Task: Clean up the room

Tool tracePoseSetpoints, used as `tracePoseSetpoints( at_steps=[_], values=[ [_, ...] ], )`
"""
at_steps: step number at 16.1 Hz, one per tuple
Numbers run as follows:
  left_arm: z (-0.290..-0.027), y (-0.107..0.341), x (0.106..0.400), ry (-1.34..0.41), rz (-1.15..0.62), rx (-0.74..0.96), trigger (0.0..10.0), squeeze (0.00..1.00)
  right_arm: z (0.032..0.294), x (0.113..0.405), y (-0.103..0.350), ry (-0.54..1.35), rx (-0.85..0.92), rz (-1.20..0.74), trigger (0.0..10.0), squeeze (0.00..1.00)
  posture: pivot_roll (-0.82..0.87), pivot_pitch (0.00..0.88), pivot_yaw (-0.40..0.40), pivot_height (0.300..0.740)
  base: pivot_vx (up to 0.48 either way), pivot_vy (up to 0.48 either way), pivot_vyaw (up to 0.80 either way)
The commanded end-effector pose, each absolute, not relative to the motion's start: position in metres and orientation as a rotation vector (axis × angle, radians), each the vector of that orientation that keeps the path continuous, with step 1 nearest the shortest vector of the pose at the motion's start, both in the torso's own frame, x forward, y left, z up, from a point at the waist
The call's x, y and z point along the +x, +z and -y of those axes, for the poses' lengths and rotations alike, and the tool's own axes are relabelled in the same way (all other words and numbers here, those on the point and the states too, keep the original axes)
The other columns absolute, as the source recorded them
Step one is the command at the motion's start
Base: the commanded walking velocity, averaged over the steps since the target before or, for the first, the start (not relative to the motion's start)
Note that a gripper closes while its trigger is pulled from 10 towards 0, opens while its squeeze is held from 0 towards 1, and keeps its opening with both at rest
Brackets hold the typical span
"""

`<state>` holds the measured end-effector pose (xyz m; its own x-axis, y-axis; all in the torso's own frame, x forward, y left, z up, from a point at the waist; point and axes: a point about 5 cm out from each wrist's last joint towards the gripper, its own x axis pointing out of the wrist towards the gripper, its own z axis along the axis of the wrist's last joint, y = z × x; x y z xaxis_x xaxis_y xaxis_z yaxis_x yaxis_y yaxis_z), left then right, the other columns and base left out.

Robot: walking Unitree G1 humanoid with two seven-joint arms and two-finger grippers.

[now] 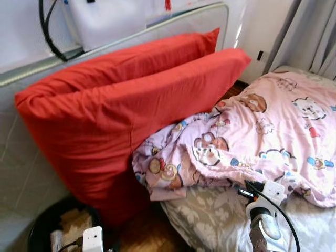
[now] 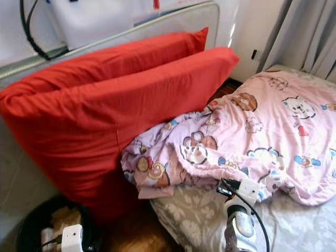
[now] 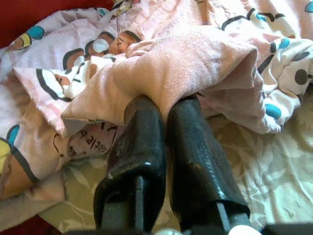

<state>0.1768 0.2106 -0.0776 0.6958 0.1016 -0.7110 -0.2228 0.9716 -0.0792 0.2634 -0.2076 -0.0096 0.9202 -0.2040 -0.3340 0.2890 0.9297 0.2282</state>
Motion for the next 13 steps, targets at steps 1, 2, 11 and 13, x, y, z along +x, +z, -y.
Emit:
tracePoseSetpoints(
  at_steps=[1, 2, 11, 13],
  values=[
    [-0.2108, -0.0819, 0.1684, 0.181, -0.813, -0.160, 10.0, 0.00, 0.2070, 0.2621, -0.0100, -0.257, 0.269, -0.310, 10.0, 0.00, -0.02, 0.039, 0.023, 0.740, -0.281, 0.000, 0.00],
    [-0.2107, -0.0820, 0.1683, 0.180, -0.813, -0.159, 10.0, 0.00, 0.2073, 0.2621, -0.0100, -0.259, 0.270, -0.310, 10.0, 0.00, -0.02, 0.039, 0.023, 0.740, -0.285, 0.000, 0.00],
    [-0.2096, -0.0832, 0.1660, 0.172, -0.820, -0.153, 10.0, 0.00, 0.2091, 0.2625, -0.0088, -0.278, 0.263, -0.302, 10.0, 0.00, -0.01, 0.041, 0.023, 0.740, -0.288, 0.000, 0.00],
    [-0.2095, -0.0834, 0.1656, 0.171, -0.821, -0.153, 10.0, 0.00, 0.2103, 0.2637, -0.0067, -0.290, 0.261, -0.287, 10.0, 0.00, -0.01, 0.041, 0.024, 0.740, -0.289, 0.000, 0.00]
  ],
)
